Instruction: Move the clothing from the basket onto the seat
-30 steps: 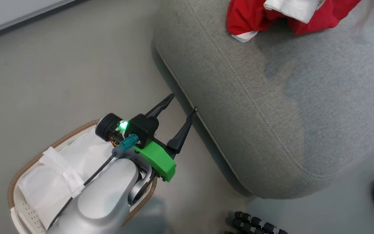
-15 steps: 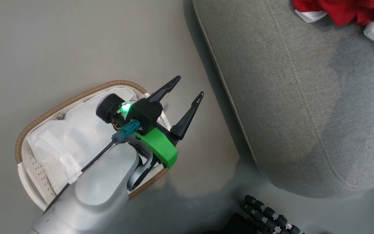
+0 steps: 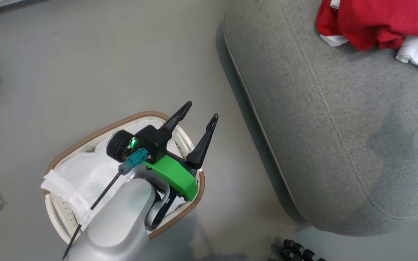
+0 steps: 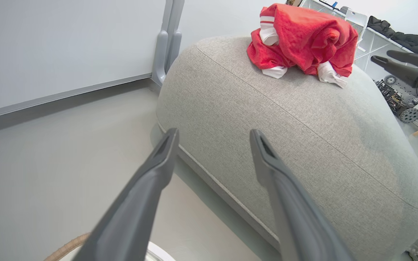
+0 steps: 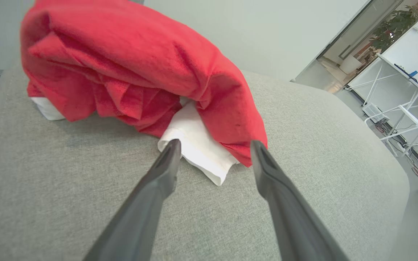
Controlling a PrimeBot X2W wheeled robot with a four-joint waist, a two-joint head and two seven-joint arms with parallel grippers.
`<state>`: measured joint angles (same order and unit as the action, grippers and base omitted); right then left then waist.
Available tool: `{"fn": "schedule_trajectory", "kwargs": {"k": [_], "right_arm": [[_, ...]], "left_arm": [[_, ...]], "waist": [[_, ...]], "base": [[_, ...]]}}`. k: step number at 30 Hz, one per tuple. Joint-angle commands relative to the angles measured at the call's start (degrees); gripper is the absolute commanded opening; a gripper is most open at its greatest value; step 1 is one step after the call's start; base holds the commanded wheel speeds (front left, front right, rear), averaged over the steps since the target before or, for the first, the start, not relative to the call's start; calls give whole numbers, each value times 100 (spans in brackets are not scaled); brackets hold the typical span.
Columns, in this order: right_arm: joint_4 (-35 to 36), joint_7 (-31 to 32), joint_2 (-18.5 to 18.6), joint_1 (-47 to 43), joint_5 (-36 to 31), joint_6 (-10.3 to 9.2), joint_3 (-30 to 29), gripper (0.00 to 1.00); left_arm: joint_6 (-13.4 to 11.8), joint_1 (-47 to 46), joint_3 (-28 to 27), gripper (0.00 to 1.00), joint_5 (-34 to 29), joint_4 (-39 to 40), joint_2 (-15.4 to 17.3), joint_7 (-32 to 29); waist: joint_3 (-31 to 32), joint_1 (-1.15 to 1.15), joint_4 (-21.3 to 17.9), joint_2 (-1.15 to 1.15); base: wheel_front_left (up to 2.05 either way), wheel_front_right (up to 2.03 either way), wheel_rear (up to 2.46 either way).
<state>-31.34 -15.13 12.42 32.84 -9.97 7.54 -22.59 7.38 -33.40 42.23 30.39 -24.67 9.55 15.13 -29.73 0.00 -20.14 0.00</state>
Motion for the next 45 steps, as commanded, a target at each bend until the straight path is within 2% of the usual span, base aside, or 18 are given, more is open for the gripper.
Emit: {"fn": "schedule_trajectory", "kwargs": {"k": [1, 10, 18, 30, 40, 45], "right_arm": [[119, -3, -49, -209, 58, -10, 55, 100], [726, -3, -395, -716, 504, -9, 545, 100], [775, -3, -731, -774, 748, -9, 1078, 100], [699, -3, -915, -1008, 928, -9, 1700, 100], [613, -3, -935, -1554, 1288, -9, 1905, 100], [656, -3, -937, -1893, 1419, -9, 1923, 100]], "left_arm": [[15, 178, -81, 100, -89, -33, -34, 2], [15, 819, -746, 100, -358, -51, -258, 3], [15, 1283, -1509, 100, -565, -114, -356, 2], [-19, 1859, -3194, 100, -1123, -249, -517, 2], [3, 2467, -4058, 100, -1437, -176, -622, 2], [14, 2755, -4209, 100, -1493, -115, -649, 2]], "waist": [[561, 0, 8, 0], [1274, 0, 389, 0], [1669, 0, 1013, 0], [2136, 0, 1829, 0], [2544, 0, 2121, 0], [2723, 0, 2160, 0]], "base": [[0, 0, 0], [0, 0, 0], [0, 0, 0], [0, 0, 0], [0, 0, 0], [0, 0, 0]]}}
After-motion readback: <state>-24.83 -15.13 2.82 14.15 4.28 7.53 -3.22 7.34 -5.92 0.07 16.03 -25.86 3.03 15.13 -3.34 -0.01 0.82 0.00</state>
